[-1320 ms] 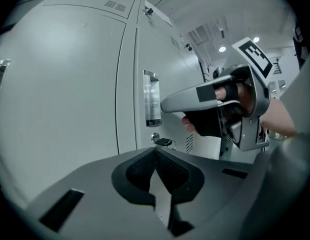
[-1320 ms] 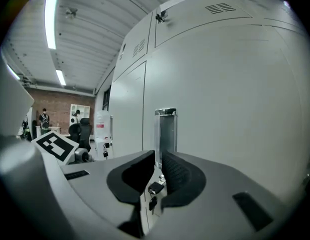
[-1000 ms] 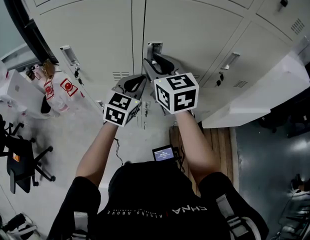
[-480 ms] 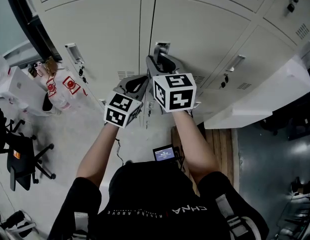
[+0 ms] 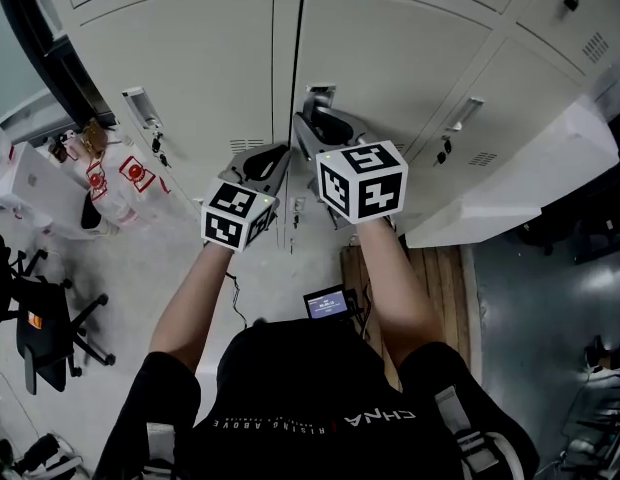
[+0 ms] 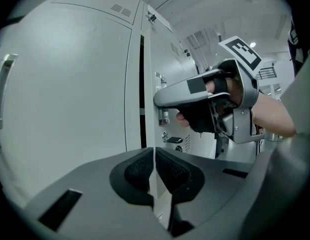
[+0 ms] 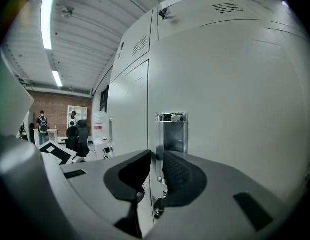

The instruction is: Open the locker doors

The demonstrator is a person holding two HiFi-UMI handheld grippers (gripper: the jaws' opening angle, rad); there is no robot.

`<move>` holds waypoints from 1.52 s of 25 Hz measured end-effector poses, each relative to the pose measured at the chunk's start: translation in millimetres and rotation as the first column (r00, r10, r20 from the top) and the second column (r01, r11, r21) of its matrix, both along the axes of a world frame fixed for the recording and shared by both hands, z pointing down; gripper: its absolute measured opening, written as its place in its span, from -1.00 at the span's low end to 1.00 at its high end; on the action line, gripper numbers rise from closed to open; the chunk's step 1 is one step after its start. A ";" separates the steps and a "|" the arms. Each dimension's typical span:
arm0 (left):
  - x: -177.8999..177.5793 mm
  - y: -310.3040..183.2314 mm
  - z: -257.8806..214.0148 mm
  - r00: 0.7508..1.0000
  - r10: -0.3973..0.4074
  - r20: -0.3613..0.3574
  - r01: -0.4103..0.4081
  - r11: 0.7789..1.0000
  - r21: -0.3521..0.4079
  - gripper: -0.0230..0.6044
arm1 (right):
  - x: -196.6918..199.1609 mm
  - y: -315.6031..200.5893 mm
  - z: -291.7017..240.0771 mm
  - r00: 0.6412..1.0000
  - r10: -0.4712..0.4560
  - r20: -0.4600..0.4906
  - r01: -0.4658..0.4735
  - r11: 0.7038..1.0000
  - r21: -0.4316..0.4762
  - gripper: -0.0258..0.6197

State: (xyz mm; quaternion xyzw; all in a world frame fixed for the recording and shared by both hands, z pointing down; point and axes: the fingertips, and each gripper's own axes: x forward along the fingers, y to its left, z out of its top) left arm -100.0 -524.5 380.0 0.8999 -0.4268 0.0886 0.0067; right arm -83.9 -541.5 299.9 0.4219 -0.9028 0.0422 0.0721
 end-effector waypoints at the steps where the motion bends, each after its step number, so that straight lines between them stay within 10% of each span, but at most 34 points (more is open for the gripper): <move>1: -0.4 1.0 0.3 1.000 0.008 -0.002 -0.008 1.000 -0.004 -0.86 | 0.1 3.0 0.0 1.000 -0.008 0.004 0.008 1.000 -0.005 -0.63; 15: 22.9 20.7 24.6 0.953 0.300 0.033 -0.298 0.952 -0.070 -0.56 | 9.5 44.4 1.9 0.996 -0.085 0.011 0.085 0.996 -0.013 -0.63; 27: 42.9 48.8 28.4 0.885 0.464 0.036 -0.462 0.886 -0.042 -0.62 | 24.2 74.7 6.4 0.999 0.044 0.017 -0.044 0.998 0.044 -0.62; 38: 86.7 107.1 29.7 0.760 0.650 -0.023 -0.650 0.758 -0.048 -0.63 | 72.4 128.1 8.4 0.985 0.174 -0.010 -0.173 0.982 0.077 -0.62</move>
